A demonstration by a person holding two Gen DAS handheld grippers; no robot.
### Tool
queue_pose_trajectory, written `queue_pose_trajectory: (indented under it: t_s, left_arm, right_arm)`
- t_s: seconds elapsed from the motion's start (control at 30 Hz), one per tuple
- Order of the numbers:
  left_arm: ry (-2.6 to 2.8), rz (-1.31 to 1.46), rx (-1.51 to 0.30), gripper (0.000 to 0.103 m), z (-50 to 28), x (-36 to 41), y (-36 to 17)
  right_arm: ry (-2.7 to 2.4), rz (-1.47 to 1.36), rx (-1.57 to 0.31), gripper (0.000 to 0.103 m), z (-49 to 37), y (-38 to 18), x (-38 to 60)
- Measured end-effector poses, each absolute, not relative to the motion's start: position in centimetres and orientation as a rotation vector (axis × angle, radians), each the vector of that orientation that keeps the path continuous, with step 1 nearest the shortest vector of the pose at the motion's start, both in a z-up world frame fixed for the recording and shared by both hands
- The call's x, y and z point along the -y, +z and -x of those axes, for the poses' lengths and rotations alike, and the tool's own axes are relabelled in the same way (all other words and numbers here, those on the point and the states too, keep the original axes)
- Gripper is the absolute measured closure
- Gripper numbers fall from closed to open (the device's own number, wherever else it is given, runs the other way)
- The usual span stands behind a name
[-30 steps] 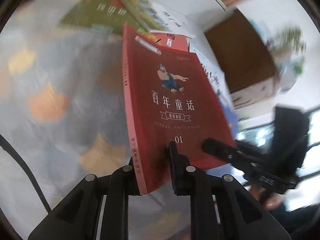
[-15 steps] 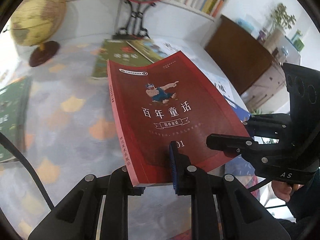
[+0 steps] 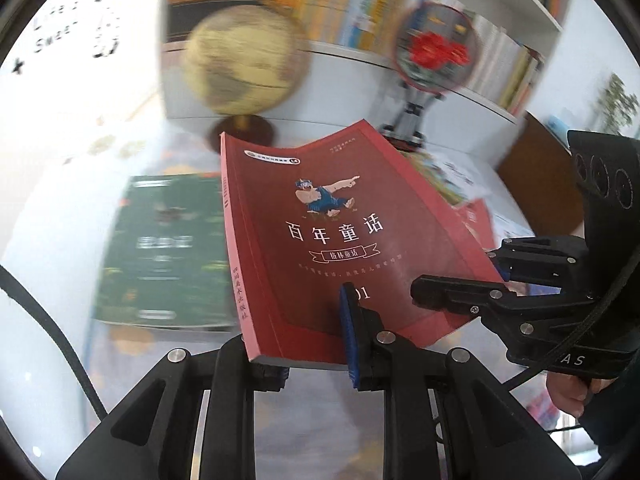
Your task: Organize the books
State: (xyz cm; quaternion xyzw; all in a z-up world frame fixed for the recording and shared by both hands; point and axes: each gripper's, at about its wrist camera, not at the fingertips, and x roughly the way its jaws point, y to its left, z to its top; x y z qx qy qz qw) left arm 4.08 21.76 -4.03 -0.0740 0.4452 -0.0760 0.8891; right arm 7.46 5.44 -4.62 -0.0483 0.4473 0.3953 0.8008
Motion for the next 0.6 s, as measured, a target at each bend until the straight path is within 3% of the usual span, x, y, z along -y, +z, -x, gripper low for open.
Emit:
queue_pose_trajectory:
  t_s: [0.27, 0.6]
  left_arm:
    - [-0.095, 0.251, -0.917, 0.085, -5.9, -31.4, -6.4]
    - [-0.103, 0.301, -0.91, 0.084, -8.0, -36.2, -9.8]
  right_arm:
    - [0.9, 0.103, -1.009, 0.084, -10.8, -6.5, -15.1]
    - [0.857, 0.084, -1.086, 0.083, -14.4, -9.7, -20.8]
